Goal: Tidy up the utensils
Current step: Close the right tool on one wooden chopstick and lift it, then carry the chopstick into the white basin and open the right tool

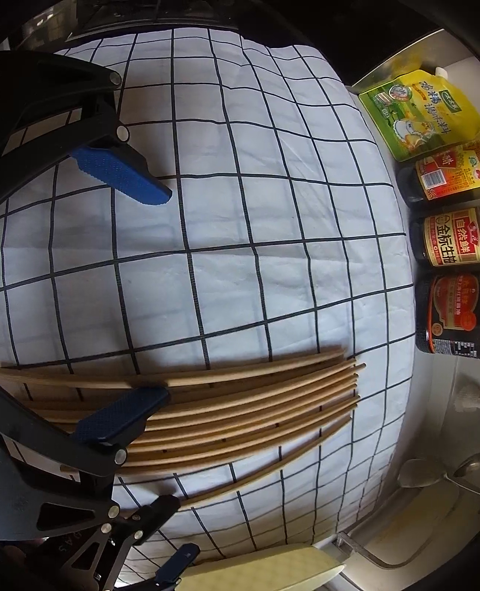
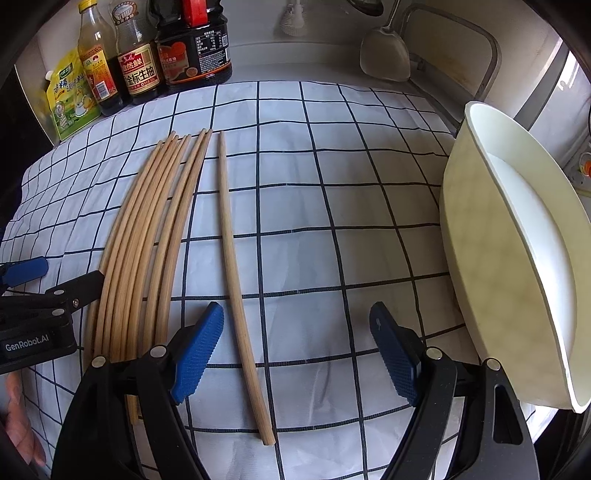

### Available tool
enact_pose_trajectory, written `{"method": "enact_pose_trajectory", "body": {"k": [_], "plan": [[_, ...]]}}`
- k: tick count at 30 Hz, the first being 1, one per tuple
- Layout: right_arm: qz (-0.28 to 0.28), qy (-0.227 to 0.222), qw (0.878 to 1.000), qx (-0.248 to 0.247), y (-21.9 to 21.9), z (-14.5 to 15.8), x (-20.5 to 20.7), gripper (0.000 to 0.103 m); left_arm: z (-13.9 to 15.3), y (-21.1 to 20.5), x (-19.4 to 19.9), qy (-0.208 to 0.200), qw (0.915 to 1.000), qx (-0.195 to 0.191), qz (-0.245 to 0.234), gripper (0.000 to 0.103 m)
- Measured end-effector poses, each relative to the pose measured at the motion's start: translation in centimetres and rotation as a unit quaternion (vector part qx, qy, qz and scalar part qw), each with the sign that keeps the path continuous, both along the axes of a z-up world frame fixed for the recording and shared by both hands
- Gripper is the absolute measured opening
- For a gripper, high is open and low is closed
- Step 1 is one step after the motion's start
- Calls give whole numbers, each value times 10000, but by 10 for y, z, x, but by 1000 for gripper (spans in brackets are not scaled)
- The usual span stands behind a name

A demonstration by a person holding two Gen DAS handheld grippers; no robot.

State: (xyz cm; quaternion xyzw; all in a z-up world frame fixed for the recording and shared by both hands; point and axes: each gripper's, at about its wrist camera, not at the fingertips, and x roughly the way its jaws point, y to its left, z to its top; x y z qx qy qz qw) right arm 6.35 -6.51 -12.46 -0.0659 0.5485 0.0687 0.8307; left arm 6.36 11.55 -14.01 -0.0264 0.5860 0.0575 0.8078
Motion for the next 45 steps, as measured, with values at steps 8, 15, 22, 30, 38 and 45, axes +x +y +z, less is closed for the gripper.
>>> {"method": "enact_pose_trajectory", "body": {"k": [8,15,22,30,38,45], "plan": [[74,-145,9999,-38,1,-1,2,78,-1,7,0,-97,9999,-27,87,97],[230,-385,9990,-91,7,-1,11,77,-3,8,13,-270,9996,52,81,97],[880,-236,9958,92,22,2,8,31,5,-5,4,-407,9991,-49,-130,75],[902,-45,9954,312,29,2,8,6,11,-18,3,-396,9976,-296,-492,7],[569,40,9953,781,8,25,-2,6,31,-14,-6,-346,9964,-546,-543,7],[531,50,9918,1159,-11,58,-18,6,67,-29,-15,-483,9942,-632,-723,7]]}}
